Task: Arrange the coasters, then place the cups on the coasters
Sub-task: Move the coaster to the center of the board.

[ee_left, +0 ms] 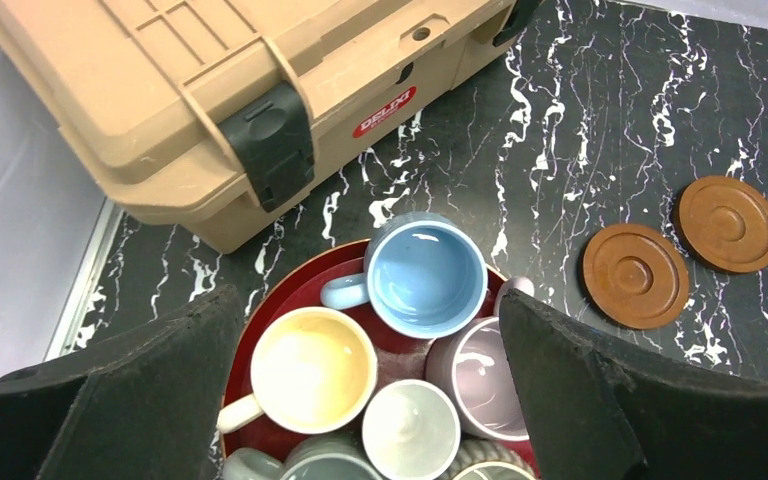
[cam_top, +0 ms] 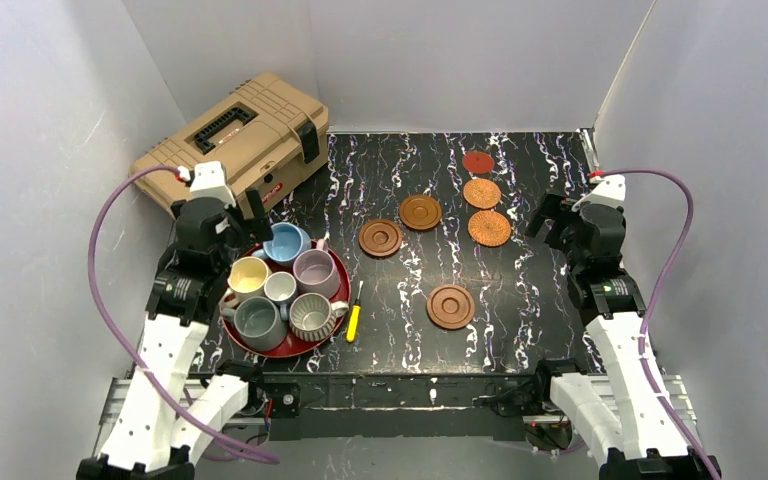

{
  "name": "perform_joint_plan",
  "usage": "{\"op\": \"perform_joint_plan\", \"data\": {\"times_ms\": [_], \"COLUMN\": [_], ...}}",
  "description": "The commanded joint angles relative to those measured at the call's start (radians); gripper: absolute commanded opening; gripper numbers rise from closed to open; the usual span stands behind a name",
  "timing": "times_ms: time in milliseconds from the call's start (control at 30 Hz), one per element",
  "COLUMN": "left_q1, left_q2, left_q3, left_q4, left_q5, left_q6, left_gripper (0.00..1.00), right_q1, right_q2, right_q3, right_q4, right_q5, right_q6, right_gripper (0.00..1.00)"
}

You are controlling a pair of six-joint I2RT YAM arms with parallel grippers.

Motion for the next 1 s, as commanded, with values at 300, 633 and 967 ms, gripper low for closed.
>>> {"op": "perform_joint_plan", "data": {"times_ms": [300,633,967], "left_q1": [0.005,0.005,0.005], "left_q2": [0.008,-0.019,0.029], "left_q3": [-0.072,-0.176,-0.172], "left_q4": [0.217,0.273,0.267], "left_q5": [0.092,0.148,0.201], "left_q6": [0.012,0.036,0.02], "left_gripper": [0.99,0.99,0.99], "right_q1": [0.009,0.409,0.773], "right_q2": [0.098,0.321,0.69], "right_q3": [0.038,0.029,0.172], "right_q4": [0.01,0.045,0.207], "right_q5": [-0.169,0.075,0.15], "right_q6": [-0.068,-0.056,0.013], "right_gripper": [1.0,1.0,1.0]}}
